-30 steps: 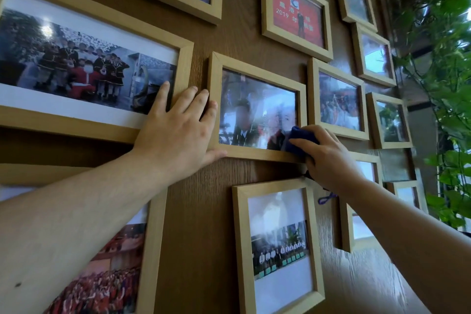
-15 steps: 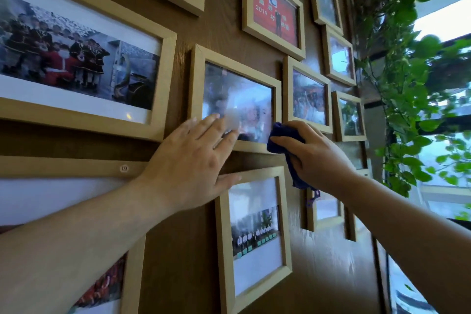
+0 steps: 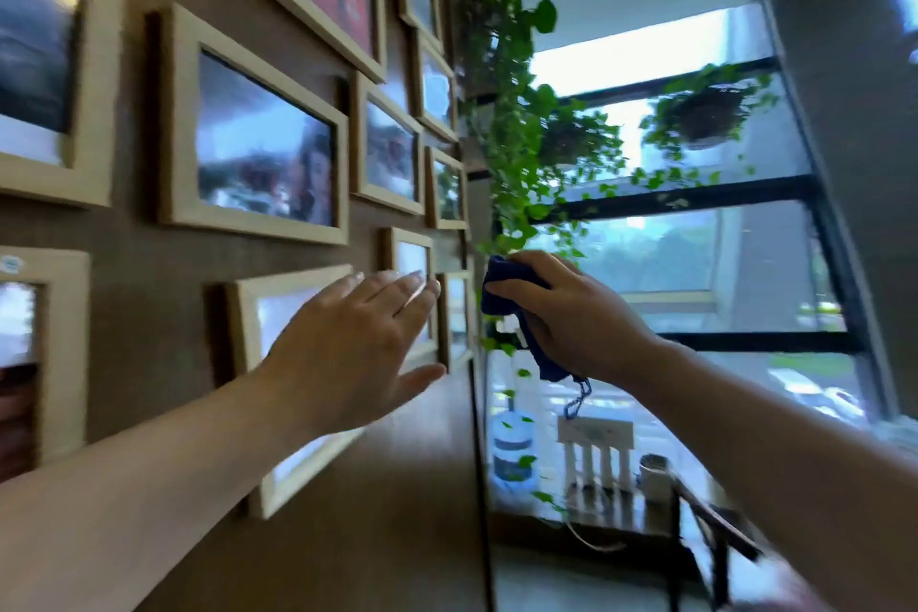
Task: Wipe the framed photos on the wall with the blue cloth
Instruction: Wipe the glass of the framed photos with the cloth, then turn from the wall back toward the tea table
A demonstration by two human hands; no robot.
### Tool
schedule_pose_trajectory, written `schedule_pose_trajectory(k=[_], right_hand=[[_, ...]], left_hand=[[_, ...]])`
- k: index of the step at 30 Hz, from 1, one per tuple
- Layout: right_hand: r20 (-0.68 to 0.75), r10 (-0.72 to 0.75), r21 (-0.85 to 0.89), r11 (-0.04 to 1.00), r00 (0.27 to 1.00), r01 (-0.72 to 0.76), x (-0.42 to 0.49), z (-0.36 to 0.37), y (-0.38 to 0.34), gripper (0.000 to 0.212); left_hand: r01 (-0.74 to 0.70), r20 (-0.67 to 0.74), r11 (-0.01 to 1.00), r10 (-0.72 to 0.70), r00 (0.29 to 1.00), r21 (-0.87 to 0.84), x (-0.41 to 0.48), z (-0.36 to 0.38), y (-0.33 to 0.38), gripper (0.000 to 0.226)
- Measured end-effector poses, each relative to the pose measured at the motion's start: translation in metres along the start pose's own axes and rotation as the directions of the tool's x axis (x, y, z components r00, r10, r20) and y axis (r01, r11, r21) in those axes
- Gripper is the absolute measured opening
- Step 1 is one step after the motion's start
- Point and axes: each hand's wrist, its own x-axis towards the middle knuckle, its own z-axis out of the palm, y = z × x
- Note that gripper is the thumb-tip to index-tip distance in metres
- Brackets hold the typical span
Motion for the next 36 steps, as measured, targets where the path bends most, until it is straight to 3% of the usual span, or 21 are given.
schedule_pose_trajectory(k=[6,14,25,36], right_hand=[[0.131,0.148,-0.123,0.984,0.980,-0.132,-0.116,-0.065,0.008,0.036],[0.234,0.410,-0.264,0.899,0.882,-0.348,-0.271,-0.175,0.022,0.041],[0.202,0.747,-0.463,0.643,0.634,-0.610,-0.495,-0.314,0.028,0.040],[0.091,0.941,-0.557,0.320,0.327,-0.767,-0.695,-0.401,-0.012,0.039]], left_hand=[[-0.145,-0.065,0.965,0.134,0.989,-0.220,0.020,0.010,0.088,0.073],[-0.369,-0.238,0.851,0.297,0.925,-0.373,0.063,-0.008,0.234,0.073],[-0.660,-0.414,0.548,0.516,0.750,-0.513,0.111,-0.047,0.487,0.074],[-0.774,-0.418,0.278,0.712,0.564,-0.569,0.085,-0.070,0.707,0.080]])
